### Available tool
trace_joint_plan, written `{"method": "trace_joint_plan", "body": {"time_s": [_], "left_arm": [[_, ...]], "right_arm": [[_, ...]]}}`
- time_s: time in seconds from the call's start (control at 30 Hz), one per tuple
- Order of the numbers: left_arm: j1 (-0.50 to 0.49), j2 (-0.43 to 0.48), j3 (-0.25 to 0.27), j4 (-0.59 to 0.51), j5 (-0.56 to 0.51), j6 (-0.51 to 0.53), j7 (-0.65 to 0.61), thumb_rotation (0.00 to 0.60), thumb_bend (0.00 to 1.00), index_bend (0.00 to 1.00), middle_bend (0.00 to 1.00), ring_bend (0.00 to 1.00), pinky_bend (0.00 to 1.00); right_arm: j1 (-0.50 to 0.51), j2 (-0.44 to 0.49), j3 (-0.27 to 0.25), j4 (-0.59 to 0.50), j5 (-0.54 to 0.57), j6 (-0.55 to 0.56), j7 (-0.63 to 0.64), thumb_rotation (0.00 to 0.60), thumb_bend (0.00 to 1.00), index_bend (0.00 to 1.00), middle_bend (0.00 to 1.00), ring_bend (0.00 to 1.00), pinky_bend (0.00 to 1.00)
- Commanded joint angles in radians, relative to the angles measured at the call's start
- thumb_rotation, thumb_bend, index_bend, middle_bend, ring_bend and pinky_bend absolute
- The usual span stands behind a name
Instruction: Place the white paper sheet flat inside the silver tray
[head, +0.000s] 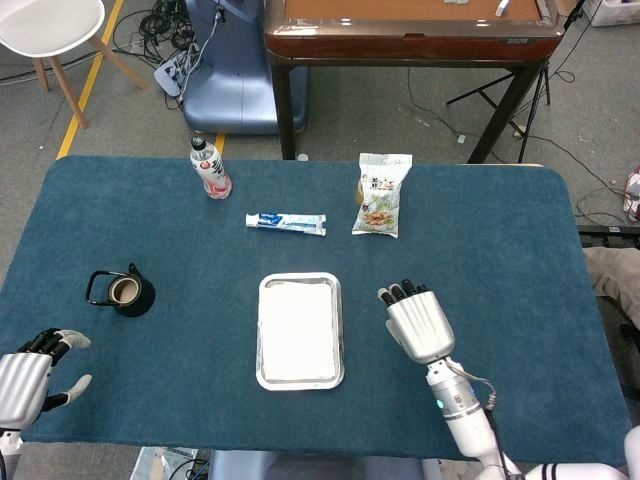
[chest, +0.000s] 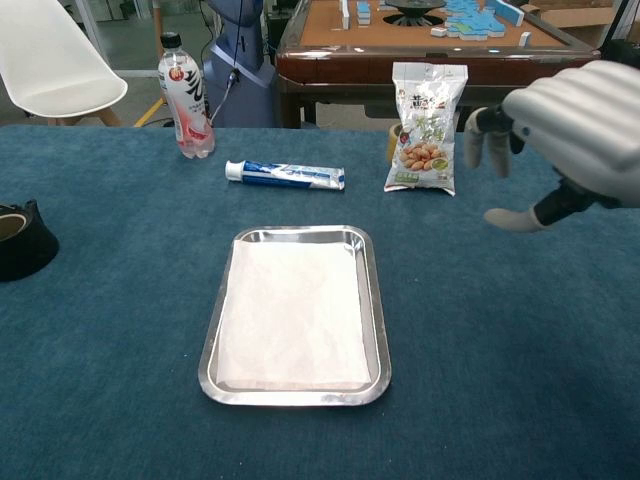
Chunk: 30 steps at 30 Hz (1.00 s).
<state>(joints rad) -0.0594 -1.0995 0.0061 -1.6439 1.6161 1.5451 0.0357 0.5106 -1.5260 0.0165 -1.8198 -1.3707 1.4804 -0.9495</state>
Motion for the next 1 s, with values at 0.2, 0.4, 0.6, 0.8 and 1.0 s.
{"method": "trace_joint_plan", "body": {"time_s": [0.2,0.4,0.6,0.8,1.0], "left_arm": [[0.002,-0.021,0.008,0.011,0.039,0.023,0.008,0.600,0.20,0.40,0.37,0.26,0.44],[0.000,-0.032,0.013,0.024,0.055,0.028,0.002,0.600,0.20,0.40,0.37,0.26,0.45],[-0.001,-0.043,0.012,0.034,0.063,0.034,-0.001,0.600,0.20,0.40,0.37,0.26,0.45],[-0.004,-0.059,0.013,0.053,0.068,0.035,-0.004,0.600,0.20,0.39,0.37,0.26,0.46],[-0.010,-0.061,0.016,0.053,0.068,0.022,0.005,0.600,0.20,0.39,0.37,0.26,0.46]], "right_arm": [[-0.148,0.104,-0.085,-0.044,-0.090,0.127,0.089,0.600,0.19,0.46,0.51,0.37,0.49],[-0.253,0.141,-0.113,-0.053,-0.101,0.210,0.146,0.600,0.19,0.46,0.51,0.37,0.49],[-0.326,0.182,-0.127,-0.038,-0.118,0.245,0.232,0.600,0.19,0.46,0.51,0.37,0.48],[-0.374,0.196,-0.123,0.014,-0.128,0.247,0.360,0.600,0.19,0.46,0.51,0.37,0.48],[-0.384,0.216,-0.087,0.025,-0.127,0.223,0.421,0.600,0.20,0.46,0.51,0.37,0.48]]}}
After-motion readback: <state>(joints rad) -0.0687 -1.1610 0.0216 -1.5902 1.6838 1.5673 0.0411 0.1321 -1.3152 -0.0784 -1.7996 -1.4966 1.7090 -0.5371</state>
